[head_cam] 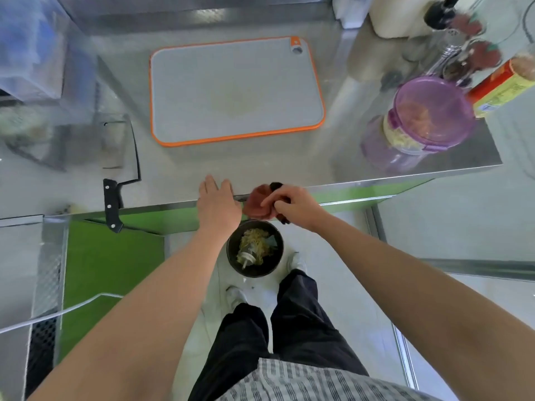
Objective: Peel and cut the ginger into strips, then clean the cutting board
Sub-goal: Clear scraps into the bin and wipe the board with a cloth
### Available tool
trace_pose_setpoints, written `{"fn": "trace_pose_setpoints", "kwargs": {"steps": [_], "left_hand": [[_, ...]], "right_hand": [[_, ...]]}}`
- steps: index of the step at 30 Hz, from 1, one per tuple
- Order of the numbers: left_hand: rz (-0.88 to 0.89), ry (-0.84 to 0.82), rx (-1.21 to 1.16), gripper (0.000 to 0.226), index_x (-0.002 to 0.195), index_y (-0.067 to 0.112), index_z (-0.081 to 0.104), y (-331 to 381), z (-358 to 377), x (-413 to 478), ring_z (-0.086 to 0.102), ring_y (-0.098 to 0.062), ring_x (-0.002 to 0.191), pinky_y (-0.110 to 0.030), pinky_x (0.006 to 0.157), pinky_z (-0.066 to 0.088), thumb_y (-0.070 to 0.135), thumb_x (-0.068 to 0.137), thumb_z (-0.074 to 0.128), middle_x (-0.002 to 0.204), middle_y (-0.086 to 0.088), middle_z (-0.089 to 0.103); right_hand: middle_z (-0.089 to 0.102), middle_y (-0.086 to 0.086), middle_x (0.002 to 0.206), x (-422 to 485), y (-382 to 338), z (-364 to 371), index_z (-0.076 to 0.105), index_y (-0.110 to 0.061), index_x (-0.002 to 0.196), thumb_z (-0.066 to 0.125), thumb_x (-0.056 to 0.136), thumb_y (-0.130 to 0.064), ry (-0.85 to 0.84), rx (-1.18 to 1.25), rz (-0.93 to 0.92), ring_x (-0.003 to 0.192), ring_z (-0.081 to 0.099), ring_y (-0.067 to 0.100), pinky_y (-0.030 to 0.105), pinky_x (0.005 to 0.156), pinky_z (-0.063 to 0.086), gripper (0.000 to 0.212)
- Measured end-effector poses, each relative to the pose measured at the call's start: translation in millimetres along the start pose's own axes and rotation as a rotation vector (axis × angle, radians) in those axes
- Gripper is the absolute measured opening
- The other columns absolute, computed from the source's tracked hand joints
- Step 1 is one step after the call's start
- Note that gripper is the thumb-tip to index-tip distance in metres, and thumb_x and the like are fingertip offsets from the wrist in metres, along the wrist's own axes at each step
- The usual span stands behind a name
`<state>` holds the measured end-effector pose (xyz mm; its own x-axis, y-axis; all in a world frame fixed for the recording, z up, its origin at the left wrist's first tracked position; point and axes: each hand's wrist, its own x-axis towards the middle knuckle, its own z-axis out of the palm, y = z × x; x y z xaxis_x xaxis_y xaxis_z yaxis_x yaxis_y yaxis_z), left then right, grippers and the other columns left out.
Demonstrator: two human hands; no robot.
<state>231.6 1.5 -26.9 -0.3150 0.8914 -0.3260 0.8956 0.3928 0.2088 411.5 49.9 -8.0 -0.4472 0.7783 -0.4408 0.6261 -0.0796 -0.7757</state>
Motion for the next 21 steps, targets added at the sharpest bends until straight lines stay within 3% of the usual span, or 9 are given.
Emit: {"fn": "trace_pose_setpoints", "kwargs": {"steps": [2,4,6,8,10,12,14,17,21], "left_hand": [[0.002,0.005,-0.009,0.031,0.122,0.01,0.05,16,-1,1,0.037,-0.039,0.126,-0.047,0.101,0.04,0.017,0.092,0.049,0.135,-0.023,0.04],[0.062,0.039,-0.052,0.022,0.111,0.011,0.056,35,-2,5,0.045,-0.036,0.117,-0.045,0.095,0.045,0.015,0.092,0.048,0.122,-0.017,0.05],[0.131,0.07,-0.119,0.017,0.099,0.011,0.06,60,-4,12,0.054,-0.031,0.1,-0.042,0.084,0.049,0.014,0.093,0.045,0.099,-0.009,0.058],[0.161,0.052,-0.213,0.019,0.099,0.01,0.063,90,-5,21,0.06,-0.029,0.089,-0.043,0.078,0.051,0.016,0.095,0.045,0.089,-0.007,0.064],[0.161,-0.001,-0.318,0.025,0.112,0.011,0.064,123,-6,31,0.062,-0.029,0.099,-0.04,0.086,0.05,0.015,0.094,0.046,0.104,-0.007,0.069],[0.149,-0.048,-0.396,0.032,0.12,0.012,0.062,158,-8,42,0.059,-0.026,0.112,-0.033,0.094,0.044,0.012,0.093,0.045,0.121,-0.006,0.066],[0.161,-0.061,-0.411,0.034,0.123,0.011,0.06,188,-9,51,0.056,-0.026,0.117,-0.031,0.095,0.04,0.01,0.092,0.046,0.125,-0.007,0.063],[0.223,-0.038,-0.332,0.036,0.124,0.009,0.06,215,-7,65,0.051,-0.031,0.119,-0.036,0.098,0.039,0.011,0.091,0.049,0.125,-0.015,0.06],[0.207,-0.029,-0.265,0.03,0.117,0.01,0.063,225,-2,86,0.051,-0.034,0.115,-0.041,0.095,0.042,0.015,0.089,0.053,0.114,-0.015,0.062]], "right_hand": [[0.066,0.005,0.07,-13,0,-14,0.071,-0.017,0.066,0.044,0.076,-0.005,0.008,0.171,0.052,0.054,0.058,0.012,0.024,0.052,0.042,0.032],[0.065,0.003,0.06,-17,13,-42,0.068,-0.018,0.054,0.042,0.072,-0.019,0.202,0.36,0.172,0.054,0.057,0.019,0.025,0.051,0.04,0.032],[0.071,0.012,0.071,-11,35,-80,0.069,-0.007,0.063,0.039,0.078,-0.035,0.368,0.572,0.311,0.065,0.064,0.024,0.029,0.058,0.049,0.044],[0.067,0.033,0.095,-1,63,-120,0.059,0.011,0.089,0.038,0.09,-0.052,0.393,0.932,0.403,0.081,0.07,0.035,0.042,0.075,0.057,0.067],[0.066,0.033,0.085,0,86,-157,0.058,0.021,0.089,0.03,0.096,-0.056,0.297,1.281,0.402,0.077,0.07,0.036,0.045,0.069,0.059,0.082],[0.063,0.022,0.068,2,107,-185,0.065,0.016,0.082,0.043,0.094,-0.055,0.28,1.502,0.35,0.066,0.066,0.032,0.041,0.062,0.054,0.075],[0.064,0.021,0.073,6,120,-209,0.055,0.019,0.106,0.052,0.09,-0.054,0.428,1.468,0.367,0.071,0.065,0.033,0.043,0.069,0.054,0.075],[0.067,0.014,0.092,11,120,-230,0.048,0.007,0.129,0.056,0.089,-0.051,0.534,1.193,0.444,0.08,0.067,0.029,0.04,0.066,0.057,0.071],[0.071,0.019,0.1,23,109,-236,0.057,0.002,0.116,0.05,0.095,-0.035,0.438,1.065,0.462,0.088,0.071,0.033,0.046,0.077,0.058,0.043]]}}
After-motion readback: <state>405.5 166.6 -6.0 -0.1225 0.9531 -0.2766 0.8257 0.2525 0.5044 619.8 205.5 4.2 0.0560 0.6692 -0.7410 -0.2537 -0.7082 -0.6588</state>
